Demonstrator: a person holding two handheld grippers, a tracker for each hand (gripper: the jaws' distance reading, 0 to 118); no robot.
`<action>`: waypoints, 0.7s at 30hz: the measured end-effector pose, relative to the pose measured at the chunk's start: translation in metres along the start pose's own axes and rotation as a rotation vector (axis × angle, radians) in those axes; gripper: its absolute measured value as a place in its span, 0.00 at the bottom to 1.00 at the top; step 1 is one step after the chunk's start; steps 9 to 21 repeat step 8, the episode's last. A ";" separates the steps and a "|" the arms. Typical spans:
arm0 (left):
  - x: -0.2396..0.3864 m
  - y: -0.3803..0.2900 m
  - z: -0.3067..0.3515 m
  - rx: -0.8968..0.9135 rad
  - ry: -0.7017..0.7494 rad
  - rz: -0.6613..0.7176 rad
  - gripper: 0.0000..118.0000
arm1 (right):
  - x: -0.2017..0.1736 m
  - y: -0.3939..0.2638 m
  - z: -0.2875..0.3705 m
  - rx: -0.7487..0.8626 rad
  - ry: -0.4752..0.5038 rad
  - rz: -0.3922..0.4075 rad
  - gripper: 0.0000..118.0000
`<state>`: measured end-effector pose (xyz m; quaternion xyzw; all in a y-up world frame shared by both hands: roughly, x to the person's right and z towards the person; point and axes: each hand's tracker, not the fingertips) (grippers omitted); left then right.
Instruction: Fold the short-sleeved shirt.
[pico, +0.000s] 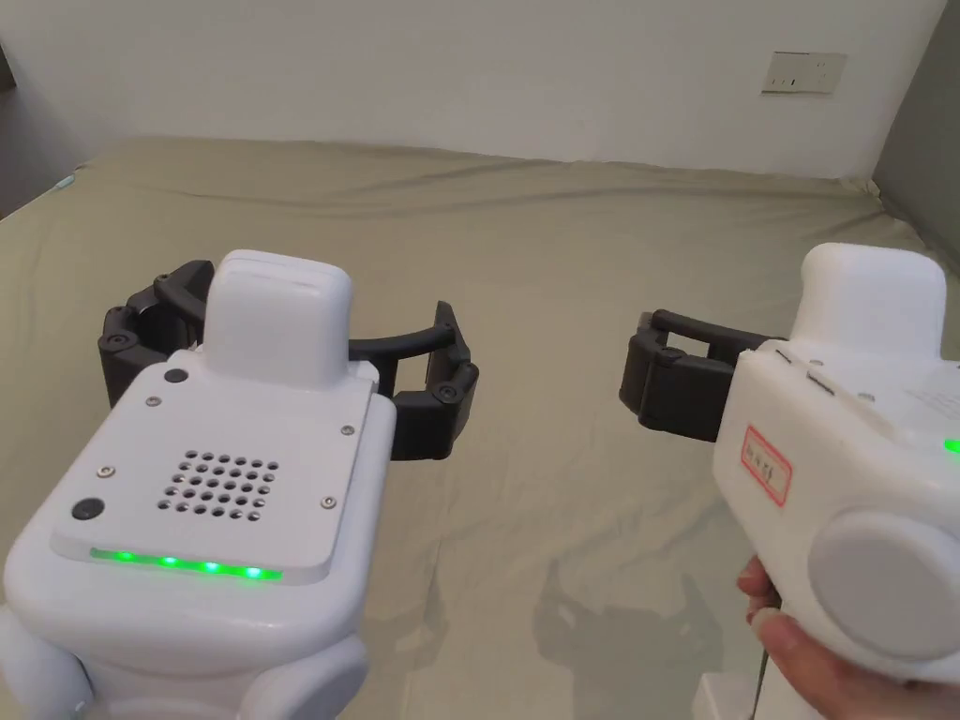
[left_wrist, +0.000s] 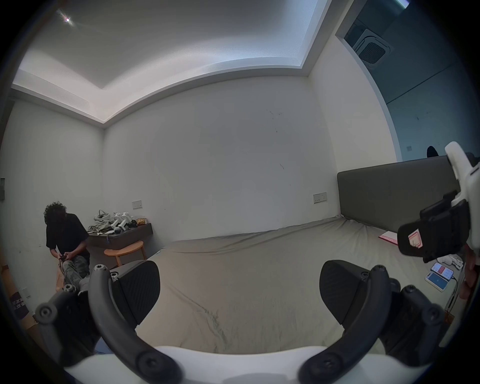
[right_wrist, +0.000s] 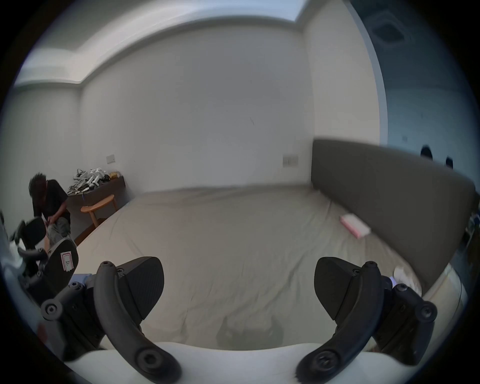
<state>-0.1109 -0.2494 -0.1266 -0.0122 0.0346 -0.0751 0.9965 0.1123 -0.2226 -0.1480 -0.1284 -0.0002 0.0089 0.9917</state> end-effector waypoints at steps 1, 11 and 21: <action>0.000 0.000 0.000 0.002 0.002 0.000 1.00 | 0.000 -0.004 0.002 0.069 -0.006 0.025 0.99; 0.002 0.000 -0.001 0.007 0.006 0.004 1.00 | -0.005 -0.015 0.007 0.142 -0.026 0.135 0.99; 0.002 0.000 -0.001 0.007 0.006 0.004 1.00 | -0.005 -0.015 0.007 0.142 -0.026 0.135 0.99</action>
